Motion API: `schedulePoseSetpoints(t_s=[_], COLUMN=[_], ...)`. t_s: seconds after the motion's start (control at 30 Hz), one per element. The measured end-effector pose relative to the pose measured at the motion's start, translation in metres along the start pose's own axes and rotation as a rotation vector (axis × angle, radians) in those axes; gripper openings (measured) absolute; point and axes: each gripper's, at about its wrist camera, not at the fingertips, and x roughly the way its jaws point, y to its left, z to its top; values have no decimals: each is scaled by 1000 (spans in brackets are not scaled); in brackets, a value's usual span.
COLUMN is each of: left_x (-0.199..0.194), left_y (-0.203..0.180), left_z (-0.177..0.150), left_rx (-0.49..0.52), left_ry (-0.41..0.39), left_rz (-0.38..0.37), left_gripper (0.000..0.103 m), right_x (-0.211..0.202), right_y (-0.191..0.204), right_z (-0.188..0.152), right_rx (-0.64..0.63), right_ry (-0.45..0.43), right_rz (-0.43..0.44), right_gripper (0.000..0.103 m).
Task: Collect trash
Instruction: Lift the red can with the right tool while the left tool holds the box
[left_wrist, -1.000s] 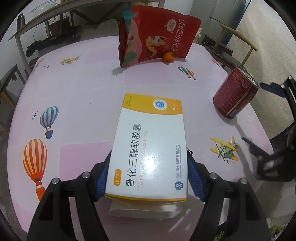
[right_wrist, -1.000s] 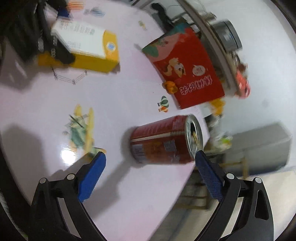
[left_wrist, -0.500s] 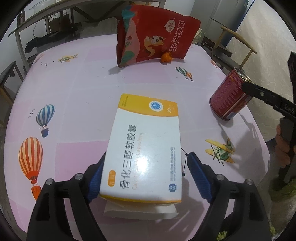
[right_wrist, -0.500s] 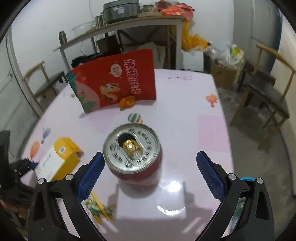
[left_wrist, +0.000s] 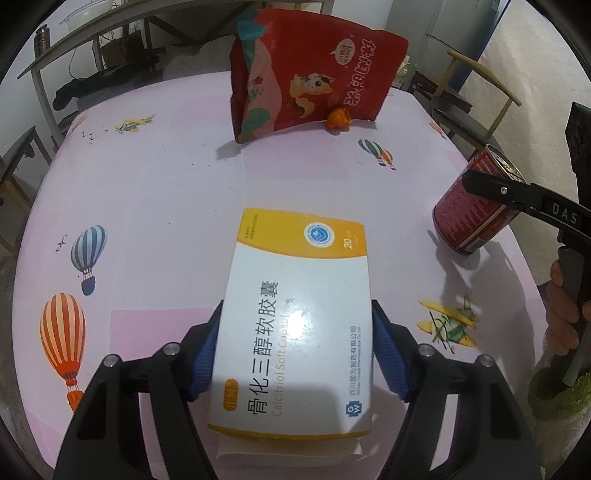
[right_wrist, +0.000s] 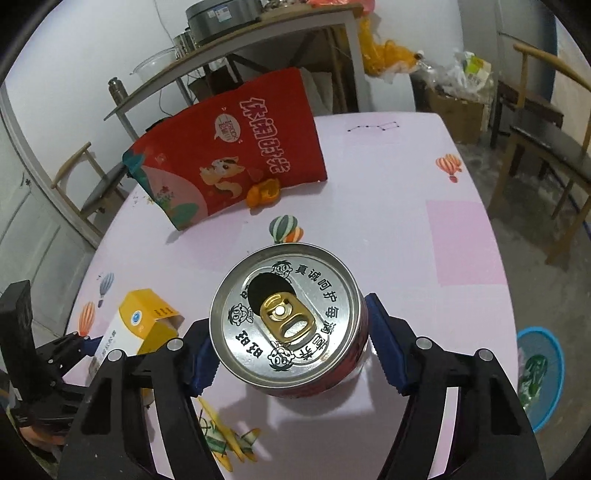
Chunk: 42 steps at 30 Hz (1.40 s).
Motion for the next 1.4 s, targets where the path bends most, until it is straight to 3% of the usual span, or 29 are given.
schedulePoseSetpoints(t_s=[0.23, 0.47, 0.73, 1.03, 1.4], left_x=[-10, -17, -9, -4, -4], left_y=[-11, -19, -22, -26, -27], left_z=[-17, -30, -23, -21, -20], left_rx=[19, 55, 71, 96, 103], left_ry=[29, 34, 35, 29, 18], left_rz=[-40, -13, 20, 60, 64], left_gripper=[71, 71, 72, 71, 70], right_x=[-19, -37, -34, -30, -29], right_y=[15, 32, 39, 41, 46], right_z=[-21, -51, -52, -53, -54], right_rx=[-27, -60, -74, -78, -96], right_ry=[58, 69, 64, 55, 56], right_rz=[-7, 8, -19, -37, -55], right_gripper=[66, 67, 75, 75, 65])
